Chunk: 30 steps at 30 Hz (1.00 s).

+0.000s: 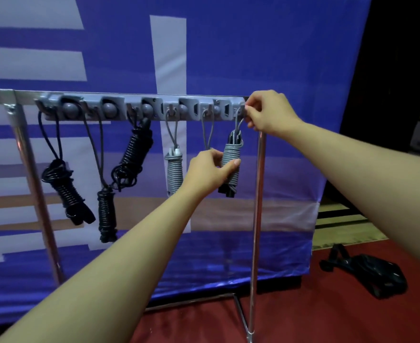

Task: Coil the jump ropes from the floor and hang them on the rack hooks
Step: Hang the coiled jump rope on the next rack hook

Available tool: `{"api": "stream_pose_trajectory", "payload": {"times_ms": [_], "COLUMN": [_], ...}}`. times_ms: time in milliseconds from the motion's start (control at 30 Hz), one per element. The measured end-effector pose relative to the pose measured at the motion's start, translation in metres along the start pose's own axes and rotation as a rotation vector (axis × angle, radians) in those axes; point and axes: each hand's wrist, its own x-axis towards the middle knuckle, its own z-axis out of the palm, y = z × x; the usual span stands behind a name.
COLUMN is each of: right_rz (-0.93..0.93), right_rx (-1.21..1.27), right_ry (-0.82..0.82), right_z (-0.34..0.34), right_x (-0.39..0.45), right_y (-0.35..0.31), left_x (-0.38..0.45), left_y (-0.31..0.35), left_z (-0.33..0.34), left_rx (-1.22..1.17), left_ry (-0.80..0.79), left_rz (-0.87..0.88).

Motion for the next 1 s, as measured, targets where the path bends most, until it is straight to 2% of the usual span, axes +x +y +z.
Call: {"api": "stream_pose_trajectory", "payload": {"times_ms": [133, 267, 400, 533, 767, 867, 1000], "right_rz": [-0.024, -0.144, -0.198, -0.155, -0.052, 0.001, 0.085], "right_rx": [0.053, -0.086, -0.228, -0.309, -0.256, -0.210, -0.234], "right_ry": [0.008, -0.062, -0.236, -0.413, -0.809, -0.916, -1.107], "right_z": [0.008, 0.010, 0.024, 0.046, 0.118, 0.154, 0.204], "right_x": [-0.027, -0.087, -0.169, -0.273, -0.469, -0.537, -0.623], "right_y": [0.006, 0.019, 0.037, 0.045, 0.080, 0.096, 0.108], "left_x": [-0.011, -0.042, -0.093, -0.172, -0.331, -0.386, -0.455], "left_y": [-0.006, -0.021, -0.050, -0.088, -0.214, -0.272, -0.336], "left_z": [0.002, 0.002, 0.009, 0.021, 0.074, 0.095, 0.129], "left_rx": [-0.181, -0.154, 0.051, 0.212, 0.373, 0.389, 0.295], "left_ry": [-0.119, -0.180, -0.264, -0.454, -0.845, -0.905, -0.936], "left_rz": [-0.162, -0.180, -0.051, 0.049, -0.077, -0.155, -0.251]}}
